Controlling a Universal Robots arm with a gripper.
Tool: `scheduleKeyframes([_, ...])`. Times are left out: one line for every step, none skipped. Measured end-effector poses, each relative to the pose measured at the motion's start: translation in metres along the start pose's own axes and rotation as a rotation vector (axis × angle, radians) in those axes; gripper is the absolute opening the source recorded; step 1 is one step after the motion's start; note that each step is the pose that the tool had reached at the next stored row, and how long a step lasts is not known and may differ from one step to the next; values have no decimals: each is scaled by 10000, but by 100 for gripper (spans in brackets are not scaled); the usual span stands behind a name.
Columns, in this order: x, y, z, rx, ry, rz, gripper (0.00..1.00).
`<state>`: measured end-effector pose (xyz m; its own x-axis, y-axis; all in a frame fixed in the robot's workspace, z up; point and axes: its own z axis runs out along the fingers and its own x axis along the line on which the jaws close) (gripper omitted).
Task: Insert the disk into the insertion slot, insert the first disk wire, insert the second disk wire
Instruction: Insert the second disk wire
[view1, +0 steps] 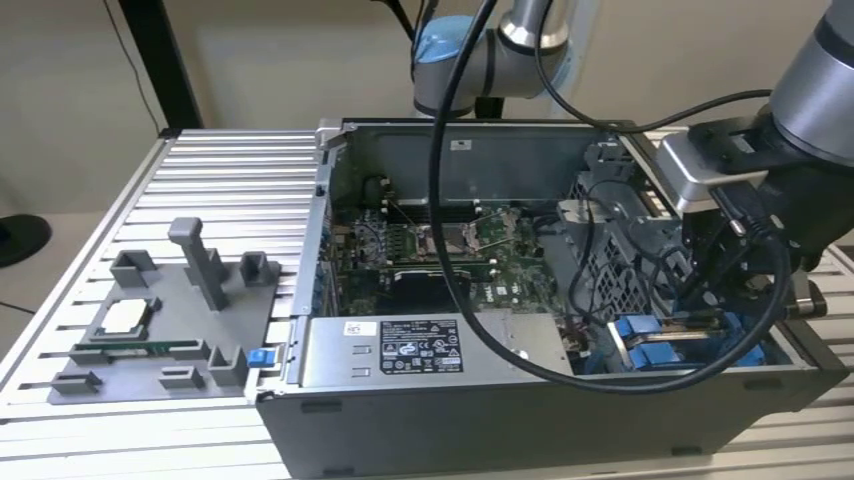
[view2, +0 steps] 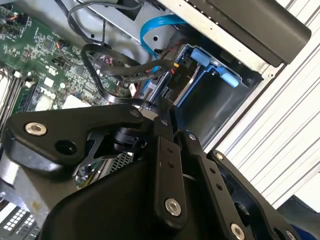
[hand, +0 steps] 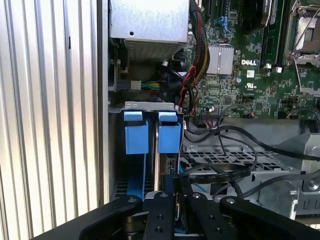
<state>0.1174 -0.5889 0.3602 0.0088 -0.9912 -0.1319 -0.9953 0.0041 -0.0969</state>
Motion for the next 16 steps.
scheduleKeyframes([1, -7, 3, 0, -3, 1, 0])
scheduleKeyframes([1, -12, 4, 0, 0, 2, 0])
scheduleKeyframes([1, -18, 7, 1, 1, 2, 0])
scheduleKeyframes([2, -24, 10, 0, 2, 2, 0])
scheduleKeyframes([3, -27, 16, 1, 1, 3, 0])
scheduleKeyframes([4, -33, 22, 1, 0, 2, 0])
scheduleKeyframes([4, -39, 29, 1, 1, 2, 0])
scheduleKeyframes([5, -44, 35, 1, 1, 2, 0])
scheduleKeyframes([6, -48, 42, 0, 2, 2, 0])
scheduleKeyframes([7, -49, 48, 1, 3, 3, 0])
scheduleKeyframes([8, -51, 57, 1, 2, 4, 0])
scheduleKeyframes([9, -55, 66, 1, 2, 2, 0])
scheduleKeyframes([10, -59, 75, 0, 1, 2, 0])
scheduleKeyframes([11, -63, 82, 1, 1, 2, 0])
scheduleKeyframes([12, -68, 89, 1, 3, 2, 0])
scheduleKeyframes([13, -68, 95, 1, 3, 3, 0])
